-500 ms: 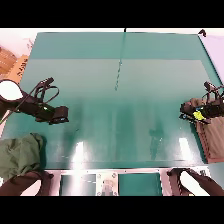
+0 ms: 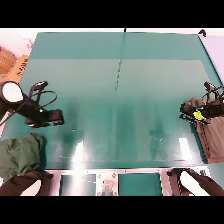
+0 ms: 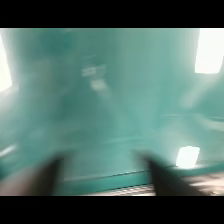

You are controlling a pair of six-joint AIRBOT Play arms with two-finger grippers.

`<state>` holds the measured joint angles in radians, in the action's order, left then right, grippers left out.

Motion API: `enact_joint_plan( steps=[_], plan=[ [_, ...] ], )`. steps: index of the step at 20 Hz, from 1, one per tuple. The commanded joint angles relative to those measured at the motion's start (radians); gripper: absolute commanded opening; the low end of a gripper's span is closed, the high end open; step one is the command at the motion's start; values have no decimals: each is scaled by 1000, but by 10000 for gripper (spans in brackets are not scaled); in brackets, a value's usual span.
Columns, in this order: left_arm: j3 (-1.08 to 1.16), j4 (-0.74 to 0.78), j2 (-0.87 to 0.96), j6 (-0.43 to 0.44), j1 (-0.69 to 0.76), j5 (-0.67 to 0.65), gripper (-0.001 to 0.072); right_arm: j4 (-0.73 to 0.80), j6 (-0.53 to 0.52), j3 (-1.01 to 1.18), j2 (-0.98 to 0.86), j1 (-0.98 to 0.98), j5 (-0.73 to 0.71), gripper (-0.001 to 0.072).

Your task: Fold the shirts.

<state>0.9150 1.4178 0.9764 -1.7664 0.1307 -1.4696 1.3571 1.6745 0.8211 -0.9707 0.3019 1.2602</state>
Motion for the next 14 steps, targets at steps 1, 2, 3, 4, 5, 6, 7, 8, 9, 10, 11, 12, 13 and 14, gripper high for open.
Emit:
enact_joint_plan(
  steps=[1,2,3,4,5,6,7,8,9,10,11,12,13,14],
  plan=[
    [-23,475,-1,-105,-1,-190,716,0,0,0,1,0,1,18],
    [-61,544,-1,-103,-1,-222,716,0,0,0,1,0,0,18],
    [-107,561,-1,-101,-1,-224,716,0,0,0,1,0,1,18],
    [-169,561,-1,-102,-1,-193,716,0,0,0,1,0,0,18],
    [-237,561,0,-102,-1,-137,716,0,0,0,1,0,1,18],
    [-302,562,0,-102,-1,-70,716,0,0,0,1,0,0,18],
    [-362,562,0,-102,-1,8,715,0,0,0,1,0,0,18],
    [-417,562,0,-101,-1,87,715,0,0,0,1,0,0,18],
    [-456,562,0,-102,-1,149,715,0,0,0,1,0,1,17],
    [-471,560,6,-99,-1,169,713,0,0,0,1,0,0,18],
    [-471,575,9,-120,-5,164,628,0,0,0,1,0,0,18],
    [-469,576,8,-118,-17,163,448,0,0,0,1,0,0,18],
    [-467,576,9,-106,-24,165,261,0,0,0,1,0,0,18],
    [-465,571,8,-91,-31,163,28,0,0,0,1,0,0,18]
  ],
)
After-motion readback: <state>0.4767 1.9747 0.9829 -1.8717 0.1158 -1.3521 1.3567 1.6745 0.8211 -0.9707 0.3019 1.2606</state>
